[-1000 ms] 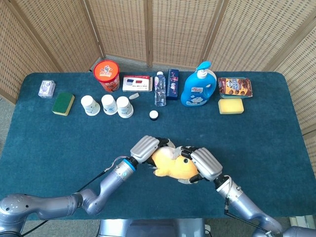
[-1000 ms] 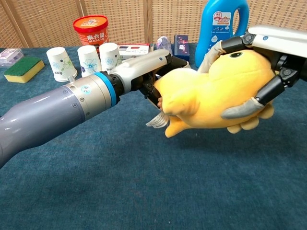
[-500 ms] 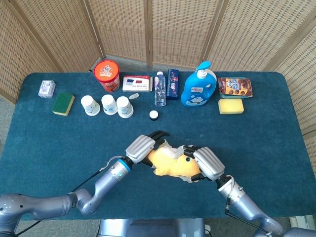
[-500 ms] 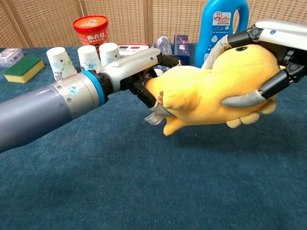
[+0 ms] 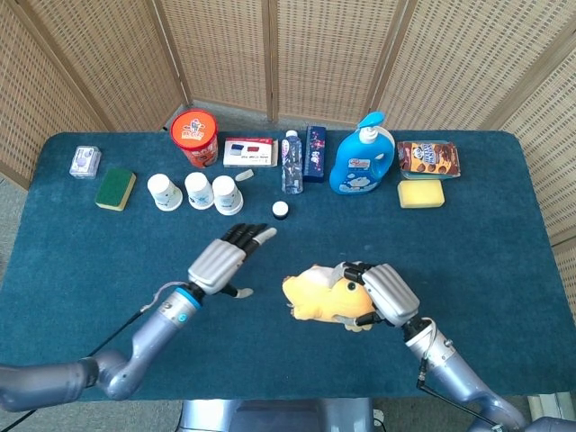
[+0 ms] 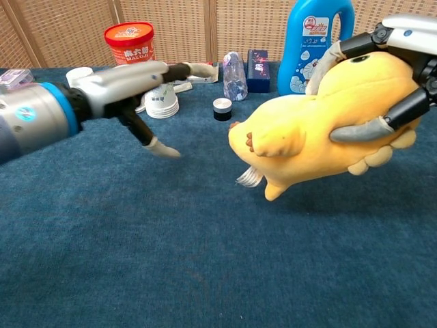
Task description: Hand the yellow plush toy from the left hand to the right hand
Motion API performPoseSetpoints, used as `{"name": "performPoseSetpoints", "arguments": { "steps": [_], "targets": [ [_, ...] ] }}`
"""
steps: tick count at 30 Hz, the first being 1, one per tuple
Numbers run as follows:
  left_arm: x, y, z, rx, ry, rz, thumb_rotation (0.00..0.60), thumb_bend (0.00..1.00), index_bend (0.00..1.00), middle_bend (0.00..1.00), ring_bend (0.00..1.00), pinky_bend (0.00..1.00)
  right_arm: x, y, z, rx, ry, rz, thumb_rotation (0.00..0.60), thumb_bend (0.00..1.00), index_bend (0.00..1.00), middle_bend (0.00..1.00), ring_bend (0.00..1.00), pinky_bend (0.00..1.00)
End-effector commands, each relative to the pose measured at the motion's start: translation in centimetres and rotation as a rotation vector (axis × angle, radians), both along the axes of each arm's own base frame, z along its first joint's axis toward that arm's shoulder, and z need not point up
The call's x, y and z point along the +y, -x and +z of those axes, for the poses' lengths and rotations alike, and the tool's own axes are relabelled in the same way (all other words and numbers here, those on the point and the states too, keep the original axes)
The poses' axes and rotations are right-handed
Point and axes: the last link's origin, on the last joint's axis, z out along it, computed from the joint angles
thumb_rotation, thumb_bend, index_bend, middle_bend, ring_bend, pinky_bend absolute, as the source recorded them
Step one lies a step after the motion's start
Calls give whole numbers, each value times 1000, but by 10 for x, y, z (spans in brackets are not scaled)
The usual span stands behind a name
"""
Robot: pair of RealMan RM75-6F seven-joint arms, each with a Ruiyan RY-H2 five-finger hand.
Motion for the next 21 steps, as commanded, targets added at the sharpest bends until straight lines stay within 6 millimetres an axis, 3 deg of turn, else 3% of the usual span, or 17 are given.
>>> {"name": "performPoseSetpoints", "arguments": {
  "steps": [1, 12, 16, 21],
  "targets": [
    [-2, 29, 31, 55, -56, 63, 600, 23, 0, 0, 0, 30, 0, 3, 1, 5, 6, -8, 600, 414, 696, 697, 613, 776],
    [-29, 135, 135, 176, -301, 270, 600, 23, 0, 0, 0, 6, -2, 15, 7, 14, 40, -25, 600, 414, 697, 698, 613, 776],
    [-46, 164, 157, 187, -369, 327, 600, 23, 0, 0, 0, 0, -3, 19, 8, 15, 48, -33, 600, 414, 697, 697, 613, 776],
    [-72, 189, 171, 168, -407, 401, 600, 23, 0, 0, 0, 0, -5, 23, 7, 13, 56, -43, 600, 414, 697, 698, 613, 776]
  ]
}}
